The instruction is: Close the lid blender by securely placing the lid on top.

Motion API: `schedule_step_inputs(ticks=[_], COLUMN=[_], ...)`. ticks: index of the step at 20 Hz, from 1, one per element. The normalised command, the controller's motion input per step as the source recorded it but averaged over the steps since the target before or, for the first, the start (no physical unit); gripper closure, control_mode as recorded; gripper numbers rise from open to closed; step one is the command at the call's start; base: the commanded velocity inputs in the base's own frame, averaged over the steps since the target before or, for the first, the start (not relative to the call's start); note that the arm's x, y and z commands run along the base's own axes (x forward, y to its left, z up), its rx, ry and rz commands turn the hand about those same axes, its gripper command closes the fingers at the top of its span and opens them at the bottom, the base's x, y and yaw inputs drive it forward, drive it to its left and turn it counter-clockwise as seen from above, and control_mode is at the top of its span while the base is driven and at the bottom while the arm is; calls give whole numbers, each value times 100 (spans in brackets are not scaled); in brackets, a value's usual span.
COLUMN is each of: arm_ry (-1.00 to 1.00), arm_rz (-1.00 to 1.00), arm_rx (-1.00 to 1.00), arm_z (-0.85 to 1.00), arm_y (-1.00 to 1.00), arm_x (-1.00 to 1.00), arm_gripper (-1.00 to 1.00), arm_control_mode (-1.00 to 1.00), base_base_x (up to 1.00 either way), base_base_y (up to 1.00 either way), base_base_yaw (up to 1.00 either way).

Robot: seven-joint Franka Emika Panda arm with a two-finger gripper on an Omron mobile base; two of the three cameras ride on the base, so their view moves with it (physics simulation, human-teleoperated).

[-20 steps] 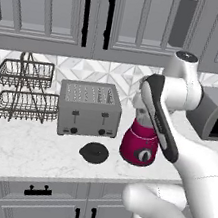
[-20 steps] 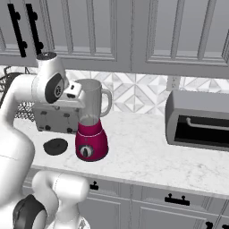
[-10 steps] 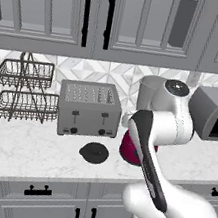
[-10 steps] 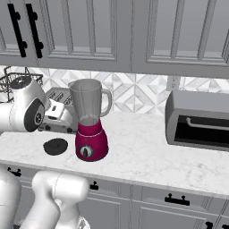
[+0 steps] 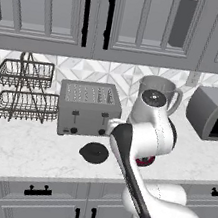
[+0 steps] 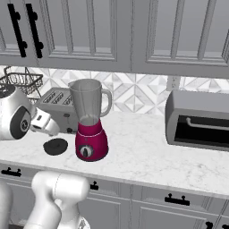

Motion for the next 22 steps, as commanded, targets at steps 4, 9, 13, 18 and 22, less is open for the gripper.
schedule_step_inputs(ticks=[4,9,13,18,22], arm_ry=[20,20,11,0,0], arm_rz=[-1,0,-1,-7,-10], arm_rx=[0,0,0,0,0], arm_z=[-22,-32,-27,-15,-12], arm_y=[43,39,28,7,0], arm_x=[0,2,10,25,29], arm_gripper=[-100,-100,-100,-100,-100], arm_control_mode=[-100,-100,-100,-100,-100], base_base_x=[0,0,0,0,0], base_base_y=[0,0,0,0,0], base_base_yaw=[0,0,0,0,0])
